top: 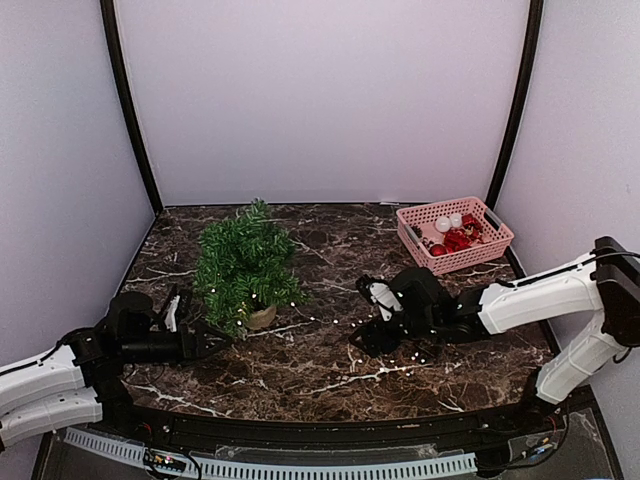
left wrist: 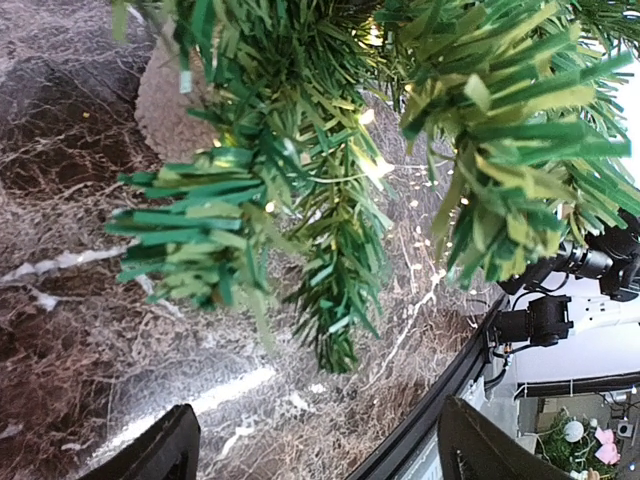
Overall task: Decorate the small christmas tree
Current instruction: Wrap the side of the string light in the gap of the branches.
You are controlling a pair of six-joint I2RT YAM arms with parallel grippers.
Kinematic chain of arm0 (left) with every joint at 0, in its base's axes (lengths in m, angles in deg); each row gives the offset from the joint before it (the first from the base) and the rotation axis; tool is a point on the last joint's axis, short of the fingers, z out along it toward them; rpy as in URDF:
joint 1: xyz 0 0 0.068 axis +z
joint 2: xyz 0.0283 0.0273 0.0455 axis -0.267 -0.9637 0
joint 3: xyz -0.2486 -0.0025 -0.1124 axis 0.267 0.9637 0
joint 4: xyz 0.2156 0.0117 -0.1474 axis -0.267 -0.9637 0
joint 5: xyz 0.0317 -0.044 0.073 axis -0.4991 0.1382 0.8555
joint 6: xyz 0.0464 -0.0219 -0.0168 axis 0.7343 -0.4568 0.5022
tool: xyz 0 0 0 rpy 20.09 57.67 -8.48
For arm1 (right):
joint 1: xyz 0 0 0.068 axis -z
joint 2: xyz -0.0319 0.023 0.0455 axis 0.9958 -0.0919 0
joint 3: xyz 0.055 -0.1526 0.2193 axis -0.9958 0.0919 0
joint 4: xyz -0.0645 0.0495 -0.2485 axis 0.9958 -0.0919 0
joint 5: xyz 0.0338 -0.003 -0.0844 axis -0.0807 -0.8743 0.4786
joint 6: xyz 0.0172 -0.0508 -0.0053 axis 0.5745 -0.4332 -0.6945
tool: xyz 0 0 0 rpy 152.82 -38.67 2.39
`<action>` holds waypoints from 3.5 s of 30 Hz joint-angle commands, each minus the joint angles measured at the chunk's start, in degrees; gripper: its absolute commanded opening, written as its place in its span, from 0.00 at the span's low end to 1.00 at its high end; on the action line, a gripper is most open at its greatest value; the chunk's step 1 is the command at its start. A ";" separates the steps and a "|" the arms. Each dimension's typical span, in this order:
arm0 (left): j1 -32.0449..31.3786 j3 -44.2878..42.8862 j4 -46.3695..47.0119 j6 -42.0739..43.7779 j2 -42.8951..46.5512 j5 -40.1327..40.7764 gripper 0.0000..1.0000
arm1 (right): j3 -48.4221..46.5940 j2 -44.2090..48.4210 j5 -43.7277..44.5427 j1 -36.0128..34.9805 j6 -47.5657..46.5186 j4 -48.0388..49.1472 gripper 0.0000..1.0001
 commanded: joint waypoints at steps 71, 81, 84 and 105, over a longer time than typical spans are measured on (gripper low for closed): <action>3.22 -4.57 -4.10 3.96 -4.99 13.33 0.00 | -8.21 -6.35 -6.58 -9.75 2.53 -0.41 0.00; 4.03 -4.64 -5.13 5.13 -4.82 13.41 0.00 | -13.17 -18.99 -0.05 -5.63 5.11 -1.21 0.00; 4.14 -4.57 -4.89 5.62 -4.89 13.22 0.00 | -14.29 -19.50 0.97 -1.59 4.30 -0.67 0.00; 5.31 -4.91 -4.30 10.78 -5.40 13.07 0.00 | -38.30 -23.20 2.32 6.64 -7.83 -1.31 0.00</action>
